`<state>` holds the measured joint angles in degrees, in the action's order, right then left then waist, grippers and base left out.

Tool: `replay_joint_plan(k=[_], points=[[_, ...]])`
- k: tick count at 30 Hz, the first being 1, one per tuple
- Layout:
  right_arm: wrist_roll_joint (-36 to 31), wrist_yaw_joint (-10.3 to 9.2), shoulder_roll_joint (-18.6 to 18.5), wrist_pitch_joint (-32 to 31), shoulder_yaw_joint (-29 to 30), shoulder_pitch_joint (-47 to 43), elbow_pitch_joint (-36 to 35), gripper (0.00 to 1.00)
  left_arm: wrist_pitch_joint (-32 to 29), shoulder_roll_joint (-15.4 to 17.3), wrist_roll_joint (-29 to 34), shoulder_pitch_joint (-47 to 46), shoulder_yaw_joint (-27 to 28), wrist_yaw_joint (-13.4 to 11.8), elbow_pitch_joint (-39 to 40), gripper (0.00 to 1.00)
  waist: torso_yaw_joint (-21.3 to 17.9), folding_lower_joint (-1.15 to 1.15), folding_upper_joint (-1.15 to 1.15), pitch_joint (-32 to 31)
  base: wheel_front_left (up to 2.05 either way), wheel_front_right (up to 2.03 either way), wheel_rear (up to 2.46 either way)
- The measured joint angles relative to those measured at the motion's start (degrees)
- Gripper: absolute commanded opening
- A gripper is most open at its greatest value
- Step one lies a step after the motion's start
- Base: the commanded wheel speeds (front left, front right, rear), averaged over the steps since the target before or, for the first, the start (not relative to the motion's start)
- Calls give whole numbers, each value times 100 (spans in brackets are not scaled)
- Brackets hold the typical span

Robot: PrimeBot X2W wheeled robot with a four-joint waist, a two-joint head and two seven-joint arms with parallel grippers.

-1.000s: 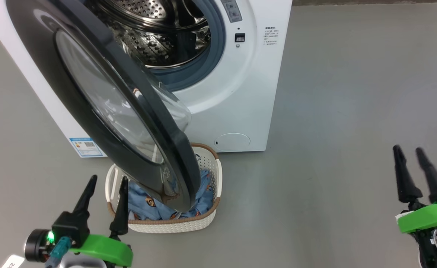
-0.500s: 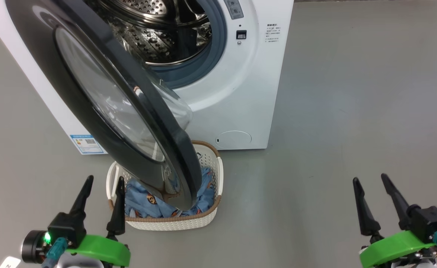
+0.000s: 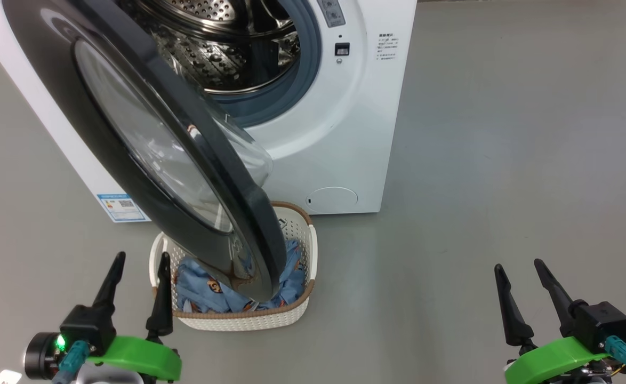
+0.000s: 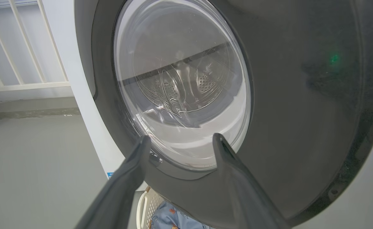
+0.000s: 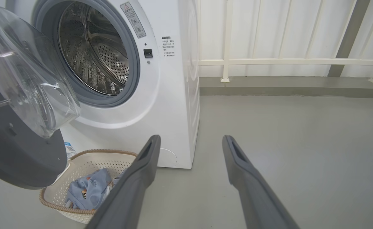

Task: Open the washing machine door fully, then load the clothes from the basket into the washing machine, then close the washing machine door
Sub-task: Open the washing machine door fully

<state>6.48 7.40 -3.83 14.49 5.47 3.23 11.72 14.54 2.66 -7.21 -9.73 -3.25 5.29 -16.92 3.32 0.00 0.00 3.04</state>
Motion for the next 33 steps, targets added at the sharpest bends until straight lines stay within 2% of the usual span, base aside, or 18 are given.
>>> replay_joint_plan(k=[14,15,29,33], points=[[-66,0,67,0,-10,-1,7,100,0,-21,-1,1,-7,38,-159,100,11,0,0,-59,0,0,0],[-88,0,69,0,-10,-1,3,100,0,-25,-2,1,-14,52,-185,0,12,0,0,-63,0,0,0],[-131,0,87,1,-5,-86,-20,100,0,-59,-112,-1,93,41,-192,0,46,0,0,-53,0,0,0],[-138,0,90,1,-7,-86,-22,100,1,-25,-93,-158,393,-178,153,0,78,0,0,-22,0,0,0]])
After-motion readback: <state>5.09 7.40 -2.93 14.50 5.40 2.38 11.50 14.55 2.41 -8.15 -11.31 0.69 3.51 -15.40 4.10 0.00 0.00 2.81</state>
